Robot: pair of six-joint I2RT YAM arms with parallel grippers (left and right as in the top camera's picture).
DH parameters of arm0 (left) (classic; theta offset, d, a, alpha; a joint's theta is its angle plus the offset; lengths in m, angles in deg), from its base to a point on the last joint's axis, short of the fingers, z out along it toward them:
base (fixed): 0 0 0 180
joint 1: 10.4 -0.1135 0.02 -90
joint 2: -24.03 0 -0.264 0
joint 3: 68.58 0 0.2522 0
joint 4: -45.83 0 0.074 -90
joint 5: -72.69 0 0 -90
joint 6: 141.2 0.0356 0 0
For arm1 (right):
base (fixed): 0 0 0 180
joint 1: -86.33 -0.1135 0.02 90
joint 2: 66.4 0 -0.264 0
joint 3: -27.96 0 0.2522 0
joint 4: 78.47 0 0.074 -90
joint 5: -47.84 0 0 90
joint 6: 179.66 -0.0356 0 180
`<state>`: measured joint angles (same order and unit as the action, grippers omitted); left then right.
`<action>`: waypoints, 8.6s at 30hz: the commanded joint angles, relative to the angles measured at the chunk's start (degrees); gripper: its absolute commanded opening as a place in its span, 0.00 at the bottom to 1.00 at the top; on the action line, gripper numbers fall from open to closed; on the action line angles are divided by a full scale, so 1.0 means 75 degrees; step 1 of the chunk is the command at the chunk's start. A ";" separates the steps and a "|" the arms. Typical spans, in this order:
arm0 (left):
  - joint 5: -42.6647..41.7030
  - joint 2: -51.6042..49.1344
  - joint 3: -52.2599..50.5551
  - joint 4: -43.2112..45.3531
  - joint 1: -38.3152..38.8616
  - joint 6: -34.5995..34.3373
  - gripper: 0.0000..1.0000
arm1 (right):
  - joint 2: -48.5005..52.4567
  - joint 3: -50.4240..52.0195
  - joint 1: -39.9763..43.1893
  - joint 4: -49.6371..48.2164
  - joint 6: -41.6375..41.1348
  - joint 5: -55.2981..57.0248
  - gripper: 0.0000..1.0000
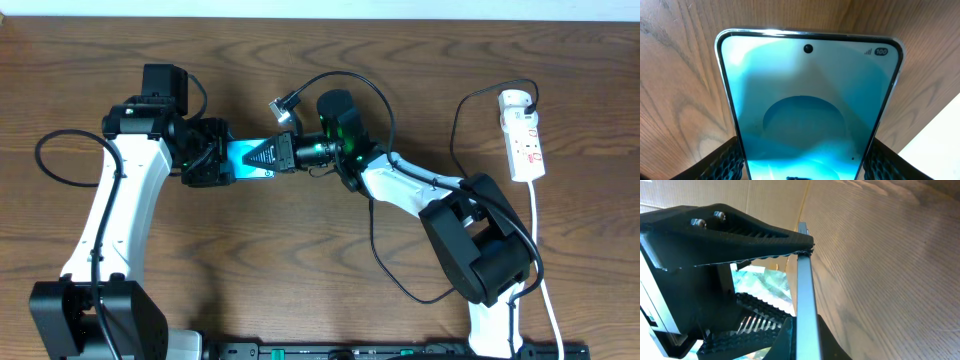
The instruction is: Plug charger to phone and switch on socket
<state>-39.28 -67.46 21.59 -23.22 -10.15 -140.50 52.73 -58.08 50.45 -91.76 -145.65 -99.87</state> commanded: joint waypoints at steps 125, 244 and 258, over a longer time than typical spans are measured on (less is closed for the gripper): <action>-0.3019 0.0111 0.0026 0.4403 -0.0332 0.5324 0.97 | 0.0006 -0.0131 0.1451 -0.2742 -0.5677 0.1518 0.01; -0.3328 0.0111 0.0026 0.6245 -0.0411 0.5298 0.07 | 0.0003 -0.0131 0.0434 -0.4849 -0.8008 0.1786 0.99; -0.3357 0.0111 0.0026 0.6059 -0.1784 0.4546 0.07 | 0.0003 -0.0131 0.0886 -0.3611 -0.6642 0.1760 0.99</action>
<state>-63.46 -67.48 21.48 22.77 -20.24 -102.60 52.93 -58.56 56.11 -120.32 -200.51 -86.56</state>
